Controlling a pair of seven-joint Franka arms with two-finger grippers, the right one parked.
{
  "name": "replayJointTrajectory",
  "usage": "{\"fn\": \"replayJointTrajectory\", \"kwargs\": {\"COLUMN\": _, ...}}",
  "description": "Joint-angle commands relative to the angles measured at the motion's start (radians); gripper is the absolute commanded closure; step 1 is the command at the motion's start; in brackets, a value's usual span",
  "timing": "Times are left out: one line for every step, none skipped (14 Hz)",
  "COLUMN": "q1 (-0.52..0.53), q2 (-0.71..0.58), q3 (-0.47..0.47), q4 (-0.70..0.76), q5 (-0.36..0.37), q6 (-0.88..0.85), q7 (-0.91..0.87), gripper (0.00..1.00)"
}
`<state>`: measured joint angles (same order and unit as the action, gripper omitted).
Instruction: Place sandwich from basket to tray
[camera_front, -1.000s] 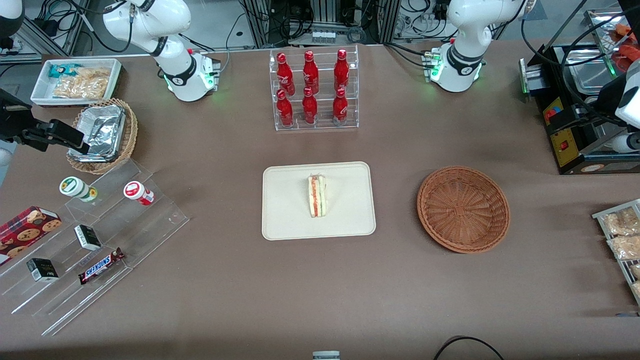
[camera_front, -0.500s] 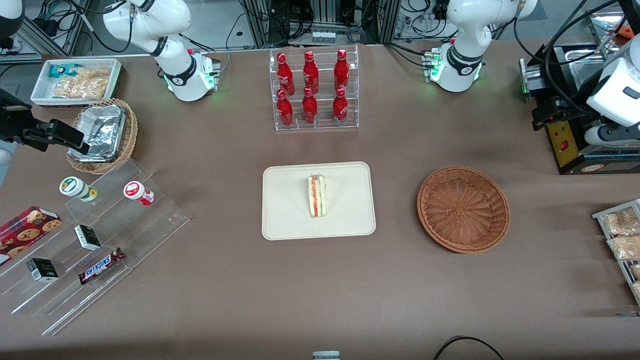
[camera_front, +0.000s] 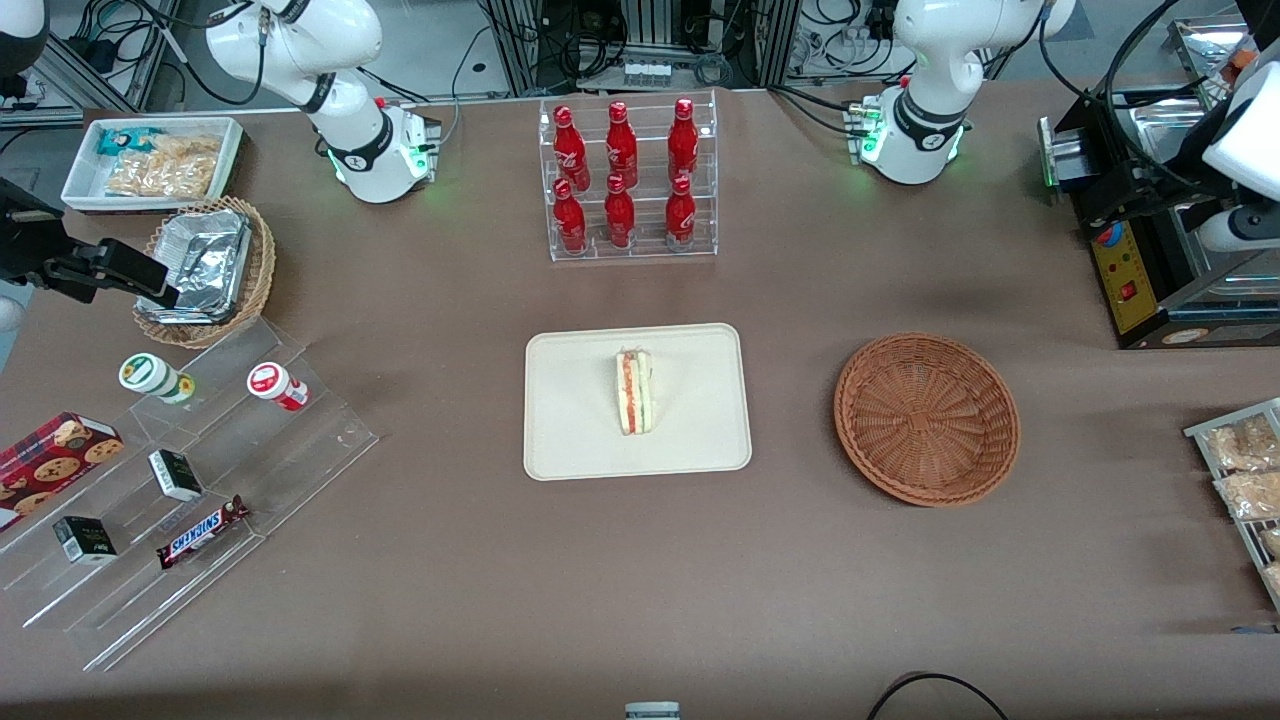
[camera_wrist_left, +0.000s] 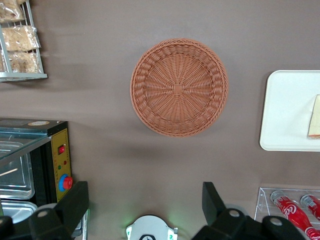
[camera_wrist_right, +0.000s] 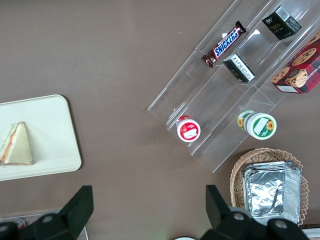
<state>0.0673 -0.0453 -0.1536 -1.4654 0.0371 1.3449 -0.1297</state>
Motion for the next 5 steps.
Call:
{"fn": "replayJointTrajectory", "kwargs": {"q1": -0.009, "q2": -0.016, "q3": 0.029, "q4": -0.013, "q5": 0.000, "q6": 0.002, "q7": 0.015, "gripper": 0.00}}
{"fn": "replayJointTrajectory", "kwargs": {"q1": -0.009, "q2": -0.013, "q3": 0.029, "q4": -0.010, "q5": -0.008, "q6": -0.001, "q7": 0.012, "gripper": 0.00}}
{"fn": "replayJointTrajectory", "kwargs": {"q1": -0.007, "q2": -0.013, "q3": 0.029, "q4": -0.010, "q5": -0.023, "q6": -0.004, "q7": 0.010, "gripper": 0.00}}
{"fn": "replayJointTrajectory", "kwargs": {"q1": -0.006, "q2": -0.013, "q3": 0.031, "q4": -0.012, "q5": -0.034, "q6": -0.003, "q7": 0.010, "gripper": 0.00}}
{"fn": "replayJointTrajectory", "kwargs": {"q1": -0.006, "q2": -0.008, "q3": 0.029, "q4": -0.009, "q5": -0.032, "q6": -0.004, "q7": 0.007, "gripper": 0.00}}
